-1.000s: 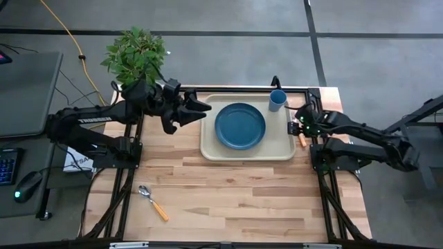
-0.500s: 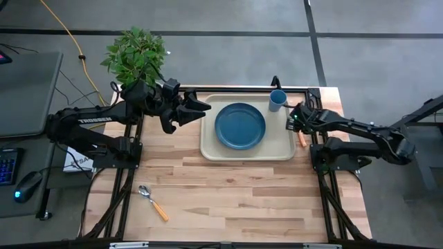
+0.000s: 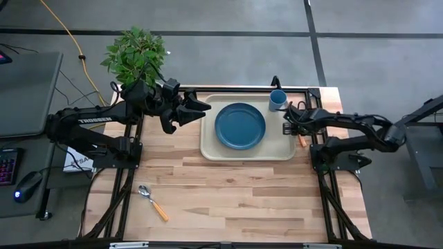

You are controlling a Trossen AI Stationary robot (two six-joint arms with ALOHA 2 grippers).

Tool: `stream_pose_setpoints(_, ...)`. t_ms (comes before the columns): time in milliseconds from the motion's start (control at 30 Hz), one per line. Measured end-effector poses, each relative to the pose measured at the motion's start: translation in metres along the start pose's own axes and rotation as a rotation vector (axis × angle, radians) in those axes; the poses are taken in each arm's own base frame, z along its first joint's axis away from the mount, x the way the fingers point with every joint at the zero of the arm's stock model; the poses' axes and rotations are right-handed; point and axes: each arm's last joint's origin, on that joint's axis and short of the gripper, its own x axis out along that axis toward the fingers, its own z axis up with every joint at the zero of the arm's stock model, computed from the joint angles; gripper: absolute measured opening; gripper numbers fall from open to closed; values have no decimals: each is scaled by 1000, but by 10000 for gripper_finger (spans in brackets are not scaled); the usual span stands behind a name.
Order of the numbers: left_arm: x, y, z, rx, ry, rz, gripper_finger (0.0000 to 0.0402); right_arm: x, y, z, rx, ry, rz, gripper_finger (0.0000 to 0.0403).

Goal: Pick and place plate/cup/fork/spoon on tray
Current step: Put the brown fork on the gray serving tray to the left of the blue plate

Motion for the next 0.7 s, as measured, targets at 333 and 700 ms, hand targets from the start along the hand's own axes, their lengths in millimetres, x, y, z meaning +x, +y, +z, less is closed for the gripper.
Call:
stream_pose_setpoints(333, 0, 0, 0, 0, 0, 0, 181, 7, 3, 0, -69, 30, -23, 81)
stream_pose_setpoints(700, 0, 0, 0, 1, -1, -1, 181, 1, -2, -2, -84, 1, -35, 32)
